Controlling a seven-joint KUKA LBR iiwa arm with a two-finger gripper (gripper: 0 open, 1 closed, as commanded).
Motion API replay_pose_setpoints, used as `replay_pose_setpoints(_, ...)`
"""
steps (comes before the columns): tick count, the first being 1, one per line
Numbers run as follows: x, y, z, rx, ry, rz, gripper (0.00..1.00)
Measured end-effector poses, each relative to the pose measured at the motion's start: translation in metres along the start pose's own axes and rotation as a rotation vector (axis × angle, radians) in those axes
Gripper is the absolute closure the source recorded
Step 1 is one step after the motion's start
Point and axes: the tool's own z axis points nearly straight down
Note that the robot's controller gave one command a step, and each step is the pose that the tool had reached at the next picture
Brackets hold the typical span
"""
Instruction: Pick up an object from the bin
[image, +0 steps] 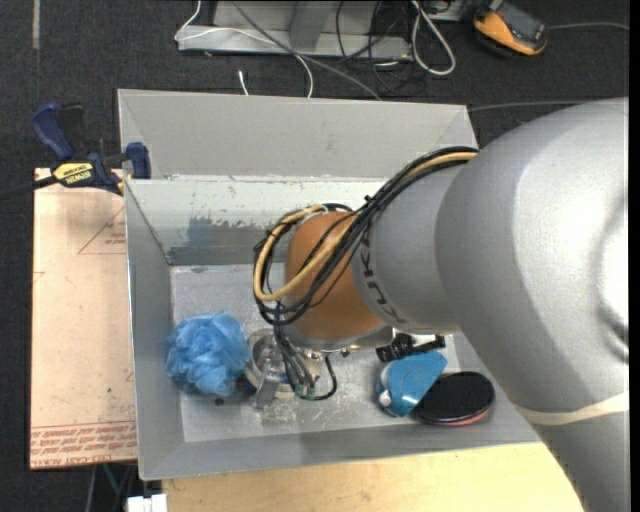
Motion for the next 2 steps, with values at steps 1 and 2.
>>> replay_pose_setpoints(1,0.002,-0.001,-0.021,0.003,0.006,0.000,1.00)
replay_pose_setpoints(2,0.001,0.000,-0.042,0.000,0.003,-0.002,1.00)
